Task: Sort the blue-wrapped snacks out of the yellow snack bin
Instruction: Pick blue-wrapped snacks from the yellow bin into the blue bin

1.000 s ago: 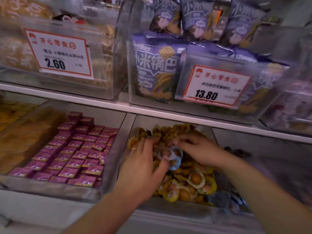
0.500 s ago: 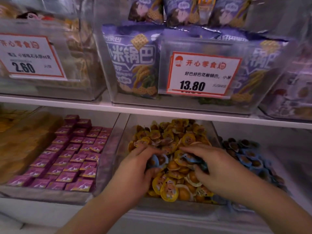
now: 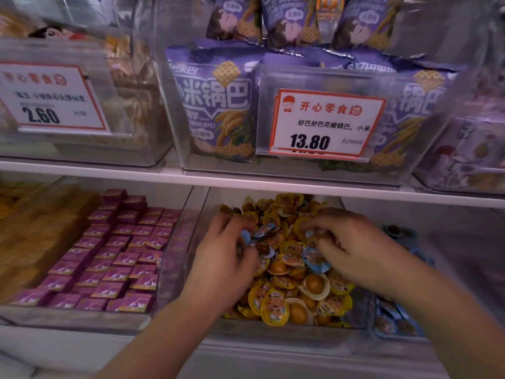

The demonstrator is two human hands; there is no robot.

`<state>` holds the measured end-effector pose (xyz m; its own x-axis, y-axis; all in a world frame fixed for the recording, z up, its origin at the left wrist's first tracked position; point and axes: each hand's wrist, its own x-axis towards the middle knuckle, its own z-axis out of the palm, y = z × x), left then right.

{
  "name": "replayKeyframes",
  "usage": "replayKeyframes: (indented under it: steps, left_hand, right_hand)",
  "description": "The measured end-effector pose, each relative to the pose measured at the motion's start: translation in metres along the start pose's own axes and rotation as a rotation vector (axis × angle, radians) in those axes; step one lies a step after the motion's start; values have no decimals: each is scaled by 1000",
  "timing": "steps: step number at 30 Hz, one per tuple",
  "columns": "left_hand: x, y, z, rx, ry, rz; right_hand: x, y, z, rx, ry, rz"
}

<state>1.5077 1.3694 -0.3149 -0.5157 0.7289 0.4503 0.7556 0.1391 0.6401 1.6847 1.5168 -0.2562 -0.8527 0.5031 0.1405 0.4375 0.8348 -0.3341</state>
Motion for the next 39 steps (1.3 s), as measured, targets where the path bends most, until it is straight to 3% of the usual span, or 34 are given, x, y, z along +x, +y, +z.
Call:
replayKeyframes:
  steps: [4,8,16,21,24,26,28,30,32,33,35,39]
  left_hand:
    - [7,-1,10,155,-146,-14]
    - [12,-10,13,286,-284,-20]
    - [11,-13,11,24,-55,-46]
    - [14,8,6,-290,85,-116]
    - [17,23,9,-486,114,-241]
    - [19,34,11,-632,120,-325]
    - [16,43,13,-625,128,-261]
    - [10,53,18,-463,125,-71]
    - [5,62,24,-258,68,172]
    - [3,63,28,-181,30,273]
    - [1,65,32,-142,-10,319]
    - [-2,77,37,-296,157,268]
  right_hand:
    - [-15,8,10,-282,-164,-50]
    - [-19,13,14,-327,-167,-82]
    - [-13,15,17,-338,-162,-144]
    - [-9,12,25,-281,1,-117]
    - [-9,8,22,-19,105,-21]
    - [-11,-1,17,311,263,84]
    - [-14,-15,14,794,428,248]
    - [-17,-28,13,1424,323,452]
    - [-23,-38,11,1773,38,487]
    - [-26,-40,12,1824,-49,479]
    - [-30,-38,11,1853,-70,496]
    - [-37,-37,11,1818,1,583]
